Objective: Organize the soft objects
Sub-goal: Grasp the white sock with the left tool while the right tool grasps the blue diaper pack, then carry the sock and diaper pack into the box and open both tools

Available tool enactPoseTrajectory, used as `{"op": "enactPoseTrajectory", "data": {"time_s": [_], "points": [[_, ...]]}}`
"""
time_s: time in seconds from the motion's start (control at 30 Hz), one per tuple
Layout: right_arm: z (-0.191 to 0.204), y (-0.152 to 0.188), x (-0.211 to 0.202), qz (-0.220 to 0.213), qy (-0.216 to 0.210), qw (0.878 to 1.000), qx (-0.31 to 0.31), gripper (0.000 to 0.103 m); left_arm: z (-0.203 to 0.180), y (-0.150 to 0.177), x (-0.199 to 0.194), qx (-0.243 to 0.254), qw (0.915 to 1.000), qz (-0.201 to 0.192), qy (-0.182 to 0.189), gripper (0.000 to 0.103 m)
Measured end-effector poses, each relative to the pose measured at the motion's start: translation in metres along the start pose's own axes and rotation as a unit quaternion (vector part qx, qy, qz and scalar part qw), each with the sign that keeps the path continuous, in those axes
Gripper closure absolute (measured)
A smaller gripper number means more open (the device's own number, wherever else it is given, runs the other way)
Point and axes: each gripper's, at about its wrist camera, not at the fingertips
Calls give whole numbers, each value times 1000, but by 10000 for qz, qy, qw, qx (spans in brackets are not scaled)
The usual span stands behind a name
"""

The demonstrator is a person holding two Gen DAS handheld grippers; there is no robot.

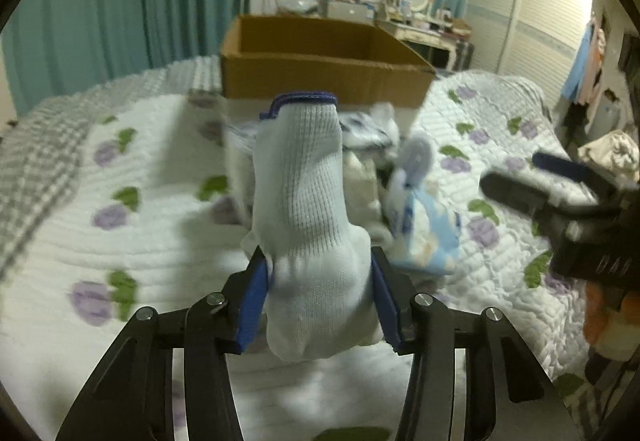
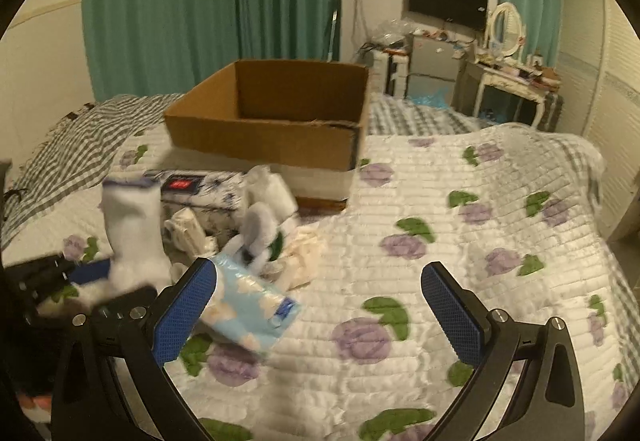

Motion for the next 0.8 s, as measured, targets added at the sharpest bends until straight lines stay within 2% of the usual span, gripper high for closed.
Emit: {"op": "enactPoseTrajectory", "data": {"time_s": [0.13,0.27,0.4,0.53,0.6,0.63,0.7,0.8], "points": [[12,7,14,297,-334,9990,-14,0,16,-4,-10,-77,9997,-48,-213,55],[33,19,39,718,-570,9955,-235,0,30,-4,-3,-140,9991,40,-404,55],[43,28,58,983,-464,9930,-461,0,35,-3,2,-193,9991,120,-368,55],[35,28,69,1060,-530,9927,-242,0,33,-2,1,-135,9992,129,-343,55],[32,27,73,1100,-577,9921,-158,5,32,-2,2,-104,9992,133,-351,55],[32,26,74,1123,-612,9917,-140,13,31,-2,1,-95,9992,135,-359,55],[31,26,77,1173,-779,9900,-36,15,30,-3,-1,-76,9991,116,-407,55],[32,26,70,1139,-799,9903,-50,17,26,-4,-7,-13,9989,44,-469,55]]}}
Point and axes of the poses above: each gripper's, at about its wrist camera, not at the fingertips, and x roughly the way its jaws point, z to its left, y to its underside, and after that the axes turned 9 degrees about -y, right-handed
